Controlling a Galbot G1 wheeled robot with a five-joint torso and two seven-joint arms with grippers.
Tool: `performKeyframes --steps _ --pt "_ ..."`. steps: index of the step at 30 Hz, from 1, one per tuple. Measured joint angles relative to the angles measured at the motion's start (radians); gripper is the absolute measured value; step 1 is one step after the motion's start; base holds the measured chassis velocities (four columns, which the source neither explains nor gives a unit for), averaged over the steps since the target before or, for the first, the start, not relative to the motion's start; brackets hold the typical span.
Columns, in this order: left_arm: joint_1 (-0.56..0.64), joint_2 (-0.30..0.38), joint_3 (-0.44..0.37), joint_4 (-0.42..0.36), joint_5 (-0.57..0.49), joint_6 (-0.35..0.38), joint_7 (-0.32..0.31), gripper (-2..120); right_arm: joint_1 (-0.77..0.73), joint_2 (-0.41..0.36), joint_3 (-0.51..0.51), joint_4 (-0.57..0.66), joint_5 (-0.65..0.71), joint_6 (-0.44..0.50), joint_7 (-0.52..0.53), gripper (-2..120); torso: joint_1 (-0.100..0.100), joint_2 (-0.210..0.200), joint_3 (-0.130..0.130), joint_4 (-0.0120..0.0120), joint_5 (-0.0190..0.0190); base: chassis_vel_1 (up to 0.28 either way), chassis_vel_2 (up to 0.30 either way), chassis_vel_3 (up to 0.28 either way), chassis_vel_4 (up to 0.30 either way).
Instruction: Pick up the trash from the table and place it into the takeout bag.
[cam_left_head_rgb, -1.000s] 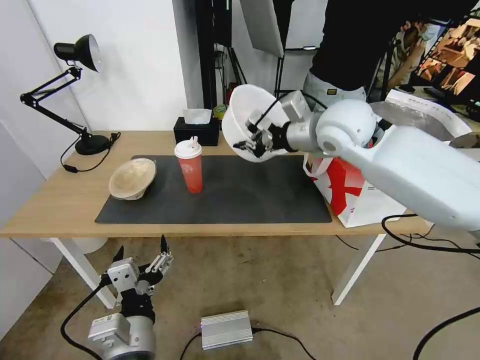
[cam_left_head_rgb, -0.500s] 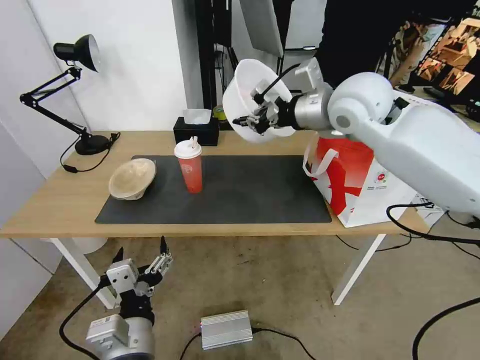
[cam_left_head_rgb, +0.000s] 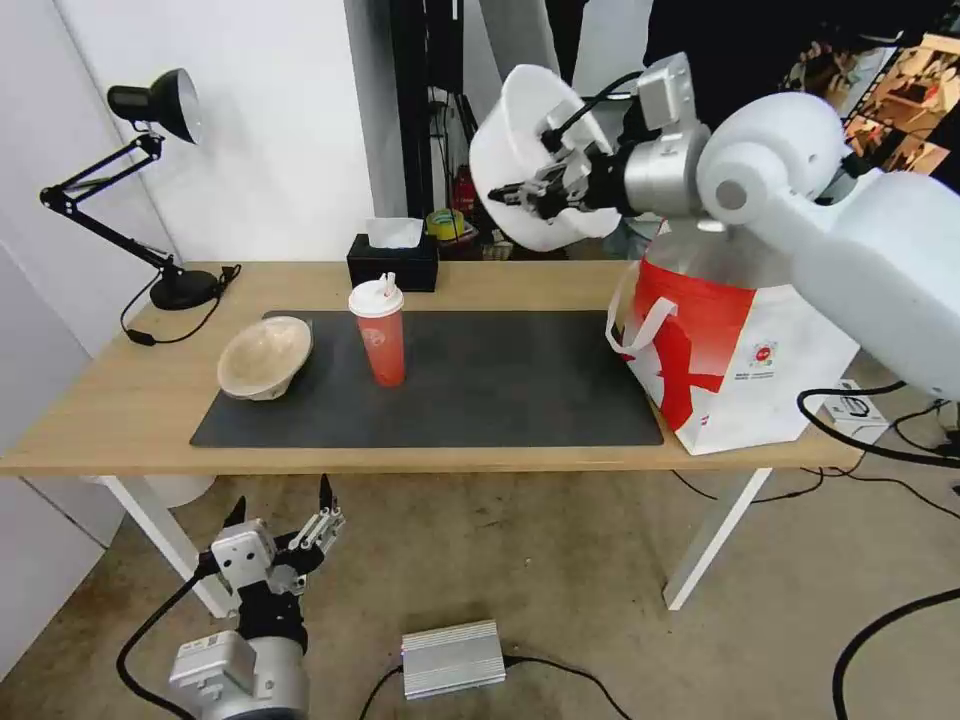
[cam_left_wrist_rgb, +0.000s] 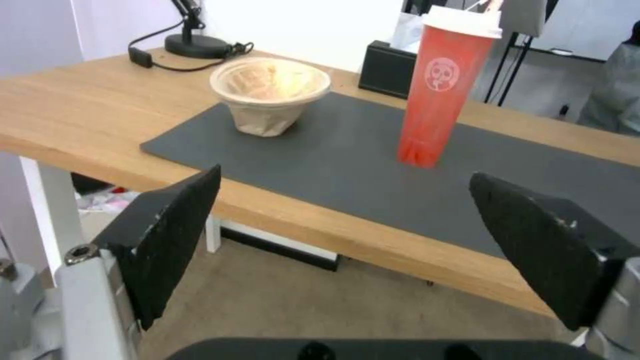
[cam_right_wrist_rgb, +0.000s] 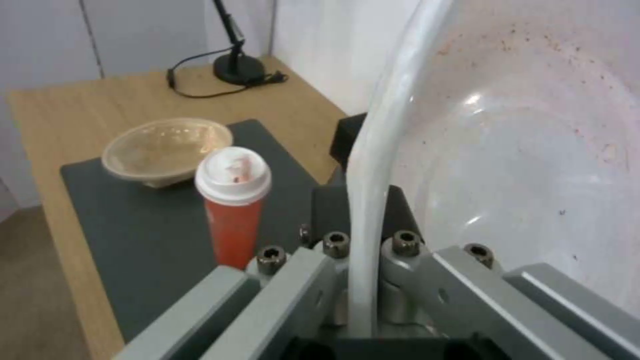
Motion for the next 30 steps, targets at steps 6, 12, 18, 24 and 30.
performKeyframes --steps 6,12,18,24,30 --pt "-0.004 0.001 0.005 -0.001 -0.011 0.001 -0.003 100 -0.027 -0.049 0.041 0.000 0.003 0.000 0.002 0 0.000 0.000 0.000 -0.0001 0.0000 0.000 0.000 0.000 0.000" --pt "-0.002 -0.002 0.007 -0.005 -0.016 0.002 -0.016 100 -0.065 -0.078 0.072 0.007 -0.001 0.000 0.006 0 0.000 0.000 0.000 0.0001 0.0001 0.000 0.000 0.000 0.000" --pt "-0.002 0.004 0.006 -0.006 -0.020 0.003 -0.019 100 -0.130 -0.129 0.134 0.011 -0.003 0.001 0.006 0 0.000 0.000 0.000 -0.0001 0.0000 0.000 0.000 0.000 0.000" --pt "-0.009 0.011 0.015 -0.004 -0.028 0.004 -0.019 100 -0.194 -0.179 0.185 0.017 -0.007 0.002 0.007 0 0.000 0.000 0.000 0.0001 -0.0001 0.000 0.000 0.000 0.000" --pt "-0.020 0.019 0.020 0.004 -0.034 0.006 -0.019 100 -0.272 -0.221 0.242 0.008 -0.018 0.007 0.007 0 0.000 0.000 0.000 0.0000 0.0001 0.000 0.000 0.000 0.000"
